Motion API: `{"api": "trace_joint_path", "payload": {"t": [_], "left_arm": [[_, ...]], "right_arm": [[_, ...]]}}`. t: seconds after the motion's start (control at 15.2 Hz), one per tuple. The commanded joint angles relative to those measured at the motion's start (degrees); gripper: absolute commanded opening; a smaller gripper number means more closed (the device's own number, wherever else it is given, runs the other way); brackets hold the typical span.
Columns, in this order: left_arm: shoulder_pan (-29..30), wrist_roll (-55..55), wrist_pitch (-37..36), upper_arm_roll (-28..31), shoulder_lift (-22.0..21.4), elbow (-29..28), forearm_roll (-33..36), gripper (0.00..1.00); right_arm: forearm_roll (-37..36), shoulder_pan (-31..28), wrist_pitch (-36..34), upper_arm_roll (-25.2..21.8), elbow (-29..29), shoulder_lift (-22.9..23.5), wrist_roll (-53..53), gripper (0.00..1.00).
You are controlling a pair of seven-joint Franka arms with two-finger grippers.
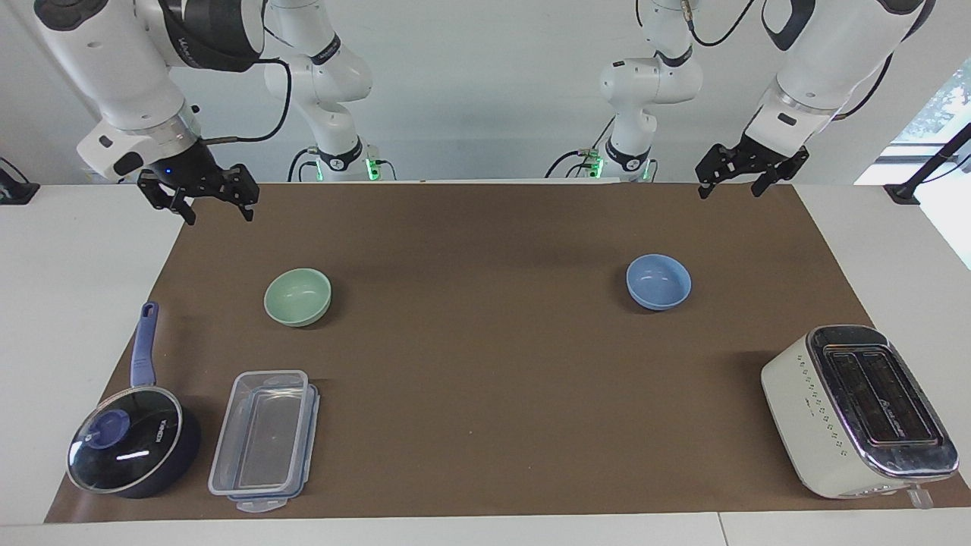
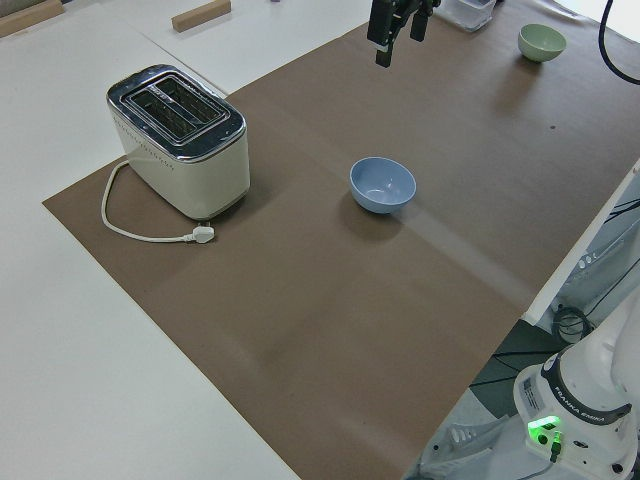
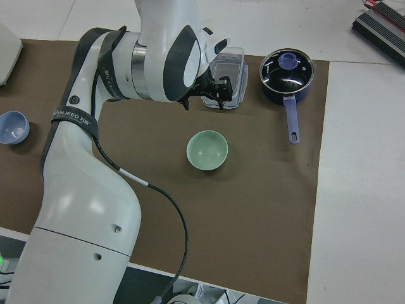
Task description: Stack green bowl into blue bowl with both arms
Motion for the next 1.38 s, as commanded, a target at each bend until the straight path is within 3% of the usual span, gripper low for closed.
{"api": "trace_joint_path", "payload": {"t": [0.0, 0.2, 0.46, 0.59, 0.86, 0.99, 1.05, 1.18, 1.25, 1.32], "left_arm": [[0.4, 2.6, 7.9, 0.2, -1.8, -9.0, -0.8, 1.00], [1.5, 6.9, 17.1, 0.4, -1.2, -17.6, -0.8, 1.00], [3.5, 13.5, 30.1, 0.4, 2.0, -26.9, -0.7, 1.00], [3.5, 14.7, 35.0, 0.4, 3.3, -29.8, -0.7, 1.00], [2.9, 14.8, 36.6, 0.4, 4.5, -31.8, -0.7, 0.98], [2.6, 14.8, 37.6, 0.4, 4.9, -32.7, -0.7, 0.95], [2.6, 14.9, 37.9, 0.4, 4.9, -33.1, -0.6, 0.91], [2.7, 16.3, 37.9, 0.5, 4.9, -33.6, -0.6, 0.81], [2.7, 16.3, 37.9, 0.5, 4.8, -33.9, -0.6, 0.72], [2.7, 16.3, 37.9, 0.5, 4.8, -34.0, -0.6, 0.53]], "right_arm": [[0.9, -1.0, 9.5, 0.2, -11.3, -2.2, -2.6, 0.88], [3.0, -2.9, 16.3, 0.2, -14.1, 3.8, -2.6, 0.88], [3.3, -5.6, 31.0, 0.2, -22.5, 7.5, -4.5, 0.87], [5.1, -5.9, 32.0, 0.2, -22.7, 9.7, -4.6, 0.85], [8.5, -4.1, 32.3, 0.2, -22.8, 9.9, -4.3, 0.80], [8.5, -3.8, 32.3, 0.2, -23.5, 9.7, -6.5, 0.68], [8.6, -3.9, 32.5, 0.2, -24.2, 9.4, -8.1, 0.62], [8.6, -4.1, 35.4, 0.2, -26.3, 9.2, -8.7, 0.62], [8.5, -4.2, 35.9, 0.2, -26.6, 9.0, -9.2, 0.62], [8.5, -4.3, 35.5, 0.2, -26.5, 9.0, -10.0, 0.61]]}}
